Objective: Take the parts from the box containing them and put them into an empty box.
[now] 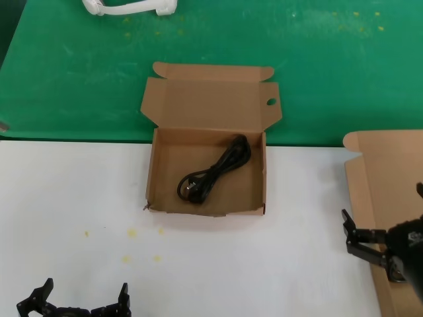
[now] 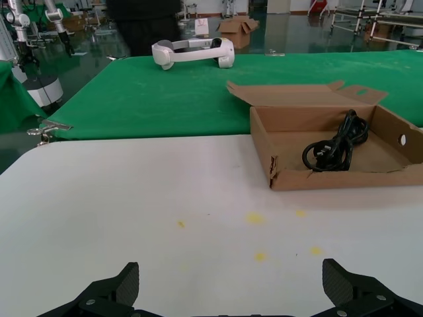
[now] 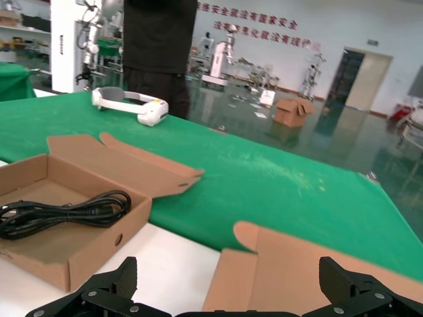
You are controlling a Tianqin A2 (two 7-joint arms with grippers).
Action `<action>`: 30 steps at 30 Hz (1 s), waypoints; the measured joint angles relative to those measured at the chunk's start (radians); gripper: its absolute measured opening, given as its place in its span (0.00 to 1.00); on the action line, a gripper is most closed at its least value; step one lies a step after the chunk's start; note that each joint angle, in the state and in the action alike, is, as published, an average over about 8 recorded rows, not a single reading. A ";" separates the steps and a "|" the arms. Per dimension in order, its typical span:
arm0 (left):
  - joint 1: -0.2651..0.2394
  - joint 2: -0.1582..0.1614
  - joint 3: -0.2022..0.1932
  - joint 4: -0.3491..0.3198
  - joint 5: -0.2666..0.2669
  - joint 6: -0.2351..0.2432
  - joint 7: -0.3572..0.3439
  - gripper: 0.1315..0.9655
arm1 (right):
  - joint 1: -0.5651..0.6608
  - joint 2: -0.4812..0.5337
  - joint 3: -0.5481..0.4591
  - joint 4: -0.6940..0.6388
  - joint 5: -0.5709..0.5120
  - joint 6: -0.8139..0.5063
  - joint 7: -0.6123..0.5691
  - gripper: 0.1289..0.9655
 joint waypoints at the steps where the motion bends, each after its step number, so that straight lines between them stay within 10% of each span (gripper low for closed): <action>1: 0.000 0.000 0.000 0.000 0.000 0.000 0.000 1.00 | -0.009 0.001 -0.001 0.002 0.008 0.008 0.002 1.00; 30: 0.000 0.000 0.000 0.000 0.000 0.000 0.000 1.00 | -0.218 0.032 -0.030 0.059 0.207 0.205 0.055 1.00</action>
